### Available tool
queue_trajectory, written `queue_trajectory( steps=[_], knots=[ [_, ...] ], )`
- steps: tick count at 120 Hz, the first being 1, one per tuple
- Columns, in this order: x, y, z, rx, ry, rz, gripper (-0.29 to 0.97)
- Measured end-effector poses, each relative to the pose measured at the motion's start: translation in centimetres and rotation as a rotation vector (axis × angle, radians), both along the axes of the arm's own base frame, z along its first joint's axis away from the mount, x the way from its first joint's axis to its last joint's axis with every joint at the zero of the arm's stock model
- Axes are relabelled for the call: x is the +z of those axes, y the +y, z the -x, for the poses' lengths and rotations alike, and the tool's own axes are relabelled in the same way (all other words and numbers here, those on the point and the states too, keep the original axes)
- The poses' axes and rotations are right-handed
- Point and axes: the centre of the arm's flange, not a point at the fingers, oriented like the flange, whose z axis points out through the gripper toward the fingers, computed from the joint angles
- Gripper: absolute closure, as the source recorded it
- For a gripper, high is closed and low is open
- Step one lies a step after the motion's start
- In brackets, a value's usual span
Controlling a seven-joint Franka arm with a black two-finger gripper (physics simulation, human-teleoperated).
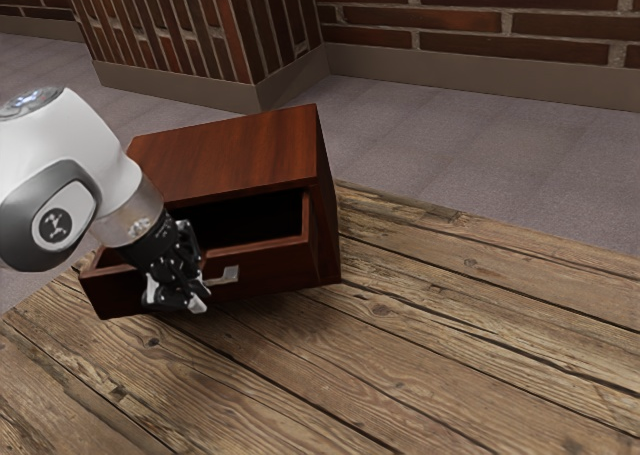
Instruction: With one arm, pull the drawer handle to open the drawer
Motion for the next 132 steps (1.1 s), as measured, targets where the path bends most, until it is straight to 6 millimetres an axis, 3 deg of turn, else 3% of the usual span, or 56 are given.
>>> queue_trajectory(
  steps=[62,132],
  knots=[
    [-0.2,-1.7,2.0,-0.025,-0.004,0.003,0.59],
    [0.1,-2.5,2.2,-0.034,-0.012,-0.006,0.52]
  ],
)
